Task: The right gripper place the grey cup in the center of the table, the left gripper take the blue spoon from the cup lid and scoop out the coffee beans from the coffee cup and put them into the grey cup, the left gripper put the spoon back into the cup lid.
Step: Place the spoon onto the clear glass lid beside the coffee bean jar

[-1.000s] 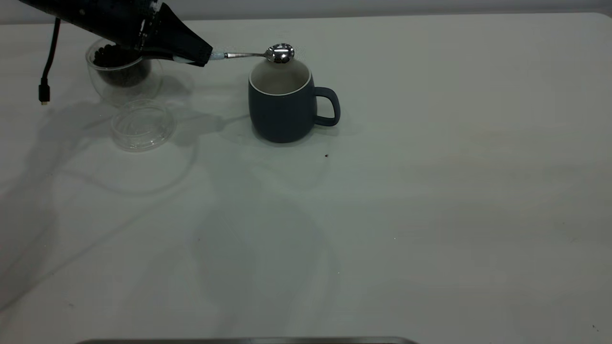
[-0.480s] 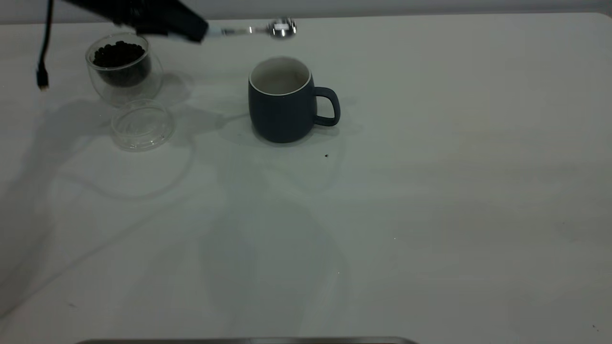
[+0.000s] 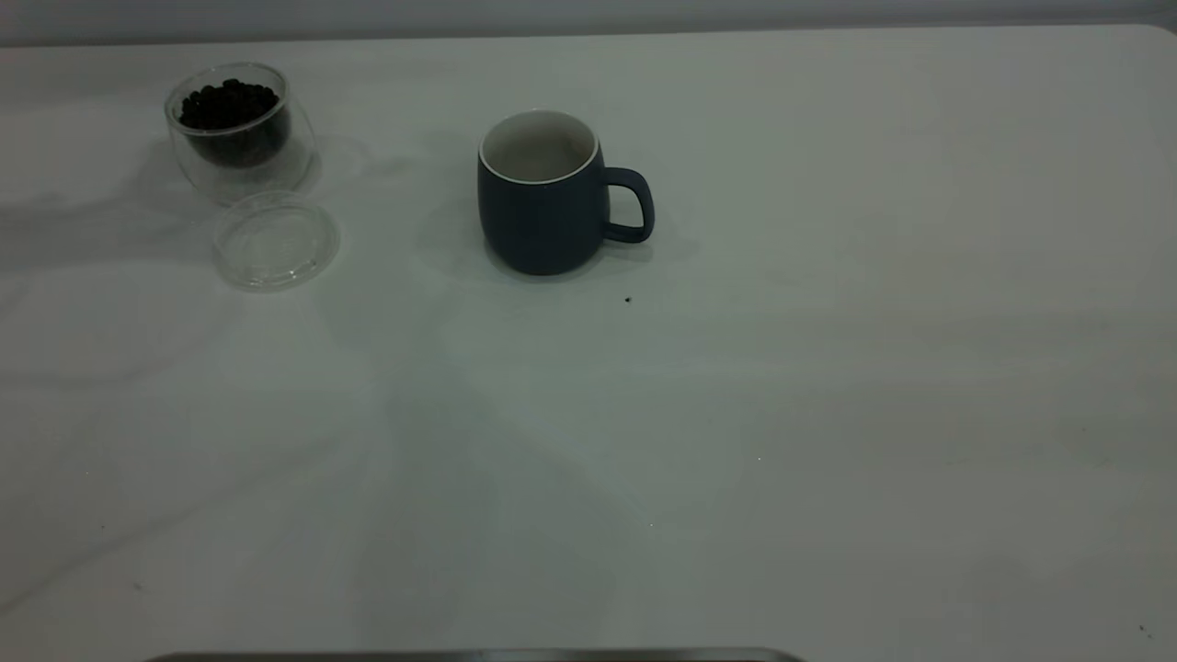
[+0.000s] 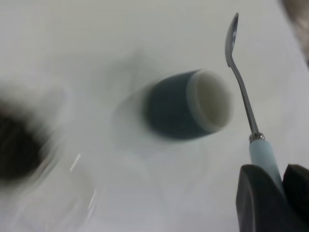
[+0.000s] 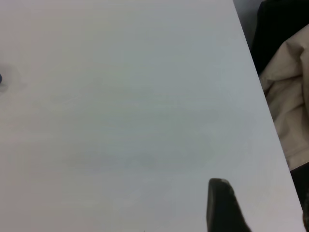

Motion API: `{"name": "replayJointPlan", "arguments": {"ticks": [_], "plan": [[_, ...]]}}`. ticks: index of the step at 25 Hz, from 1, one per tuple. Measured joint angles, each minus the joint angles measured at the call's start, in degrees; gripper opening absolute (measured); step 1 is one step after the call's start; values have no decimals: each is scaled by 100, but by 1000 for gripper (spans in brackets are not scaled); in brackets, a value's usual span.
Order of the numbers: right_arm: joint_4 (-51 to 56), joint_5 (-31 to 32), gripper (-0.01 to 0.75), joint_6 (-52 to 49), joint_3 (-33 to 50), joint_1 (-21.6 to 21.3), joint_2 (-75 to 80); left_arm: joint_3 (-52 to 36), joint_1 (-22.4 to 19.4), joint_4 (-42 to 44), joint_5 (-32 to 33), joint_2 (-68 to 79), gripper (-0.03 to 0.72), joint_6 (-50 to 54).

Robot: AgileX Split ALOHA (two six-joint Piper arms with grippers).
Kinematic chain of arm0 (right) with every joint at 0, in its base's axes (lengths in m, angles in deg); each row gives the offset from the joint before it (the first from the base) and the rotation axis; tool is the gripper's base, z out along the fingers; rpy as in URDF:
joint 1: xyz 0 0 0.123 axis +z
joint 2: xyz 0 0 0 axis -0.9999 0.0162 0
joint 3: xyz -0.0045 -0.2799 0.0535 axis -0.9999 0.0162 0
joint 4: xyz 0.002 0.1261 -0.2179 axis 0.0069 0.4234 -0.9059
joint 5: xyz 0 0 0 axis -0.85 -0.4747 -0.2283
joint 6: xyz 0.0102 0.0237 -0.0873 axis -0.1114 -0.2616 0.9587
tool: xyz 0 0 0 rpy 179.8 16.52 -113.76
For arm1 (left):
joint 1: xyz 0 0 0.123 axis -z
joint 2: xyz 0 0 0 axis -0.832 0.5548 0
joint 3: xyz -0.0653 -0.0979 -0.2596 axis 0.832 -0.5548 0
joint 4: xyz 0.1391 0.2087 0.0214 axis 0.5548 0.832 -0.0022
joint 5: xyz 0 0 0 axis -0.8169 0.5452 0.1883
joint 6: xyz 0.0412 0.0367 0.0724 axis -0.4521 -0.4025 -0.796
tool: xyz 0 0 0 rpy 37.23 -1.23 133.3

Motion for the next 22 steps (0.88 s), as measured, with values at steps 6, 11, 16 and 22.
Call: {"name": "replayJointPlan", "arguments": {"ticks": [6, 11, 16, 22], "plan": [[0, 0, 364, 0, 0, 0, 0, -263, -632, 979, 0, -53, 127, 1008], [0, 0, 364, 0, 0, 0, 0, -883, -634, 1053, 0, -33, 127, 34], [0, 0, 364, 0, 0, 0, 0, -1038, -634, 1023, 0, 311, 127, -401], [0, 0, 364, 0, 0, 0, 0, -1038, -634, 608, -6, 1033, 127, -559]]}}
